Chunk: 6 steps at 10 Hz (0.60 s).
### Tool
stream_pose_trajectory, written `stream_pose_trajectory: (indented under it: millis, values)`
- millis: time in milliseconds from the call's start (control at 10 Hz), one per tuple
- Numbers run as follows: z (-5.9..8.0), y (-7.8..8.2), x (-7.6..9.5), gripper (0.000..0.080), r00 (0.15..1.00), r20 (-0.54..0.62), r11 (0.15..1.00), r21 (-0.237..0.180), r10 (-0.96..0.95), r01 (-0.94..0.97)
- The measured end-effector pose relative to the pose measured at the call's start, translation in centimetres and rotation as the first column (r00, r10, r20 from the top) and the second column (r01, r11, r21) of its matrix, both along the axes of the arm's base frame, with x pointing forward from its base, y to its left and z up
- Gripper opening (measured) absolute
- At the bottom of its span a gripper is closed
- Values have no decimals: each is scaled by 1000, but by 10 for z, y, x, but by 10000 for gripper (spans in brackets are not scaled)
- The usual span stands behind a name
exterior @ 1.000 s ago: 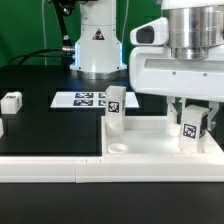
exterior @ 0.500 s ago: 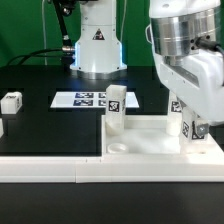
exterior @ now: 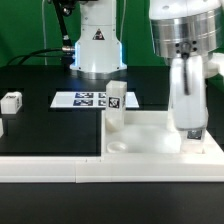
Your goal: Assemble square table
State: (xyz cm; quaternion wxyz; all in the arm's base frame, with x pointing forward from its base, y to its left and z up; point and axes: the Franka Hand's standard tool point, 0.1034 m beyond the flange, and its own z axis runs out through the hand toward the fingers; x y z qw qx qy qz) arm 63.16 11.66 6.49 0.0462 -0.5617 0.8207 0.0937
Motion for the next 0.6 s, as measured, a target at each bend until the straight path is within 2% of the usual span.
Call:
stream_pose_trajectory:
  millis: [200, 600]
  values:
    - [1, -3, 1, 294, 995, -11, 995, -11, -102, 102]
    - [1, -2, 0, 298, 998, 7, 997, -32, -67, 67]
